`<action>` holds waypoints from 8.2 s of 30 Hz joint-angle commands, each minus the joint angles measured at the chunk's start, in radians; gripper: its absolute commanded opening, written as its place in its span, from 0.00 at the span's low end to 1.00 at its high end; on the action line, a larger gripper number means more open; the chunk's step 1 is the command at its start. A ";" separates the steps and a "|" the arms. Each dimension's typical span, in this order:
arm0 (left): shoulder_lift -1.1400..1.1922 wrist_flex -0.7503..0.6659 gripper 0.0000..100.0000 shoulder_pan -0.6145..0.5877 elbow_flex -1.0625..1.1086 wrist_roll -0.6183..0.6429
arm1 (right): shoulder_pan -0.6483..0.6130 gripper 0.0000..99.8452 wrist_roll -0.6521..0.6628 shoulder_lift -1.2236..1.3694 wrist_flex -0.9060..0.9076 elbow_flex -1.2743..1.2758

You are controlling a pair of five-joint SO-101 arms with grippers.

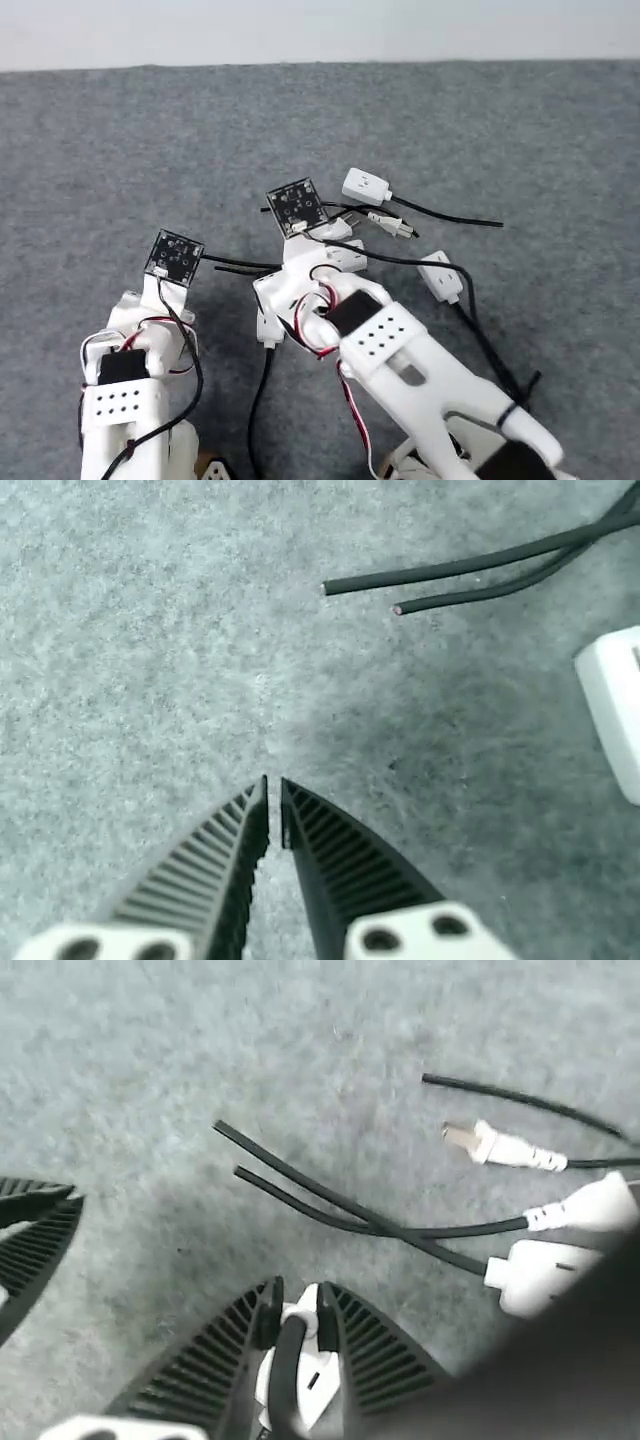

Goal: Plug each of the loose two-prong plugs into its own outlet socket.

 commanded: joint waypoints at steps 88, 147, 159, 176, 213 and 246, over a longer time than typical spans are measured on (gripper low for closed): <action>-0.017 -0.054 0.01 -0.087 -0.013 0.020 | -0.134 0.09 -0.184 0.512 0.170 -0.315; 1.344 0.040 0.29 1.034 -1.386 1.356 | 1.709 0.24 0.806 0.737 0.776 -1.131; 1.955 0.454 0.35 1.008 -2.216 1.513 | 1.710 0.23 0.812 0.740 0.782 -1.126; 2.447 0.942 0.02 0.999 -3.102 1.329 | 1.636 0.23 0.838 0.737 0.780 -1.002; 1.633 0.712 0.01 0.947 -2.117 1.114 | 1.615 0.23 0.781 0.739 0.782 -0.997; 2.019 0.574 0.25 0.970 -2.338 1.168 | 1.595 0.23 0.832 0.737 0.773 -0.924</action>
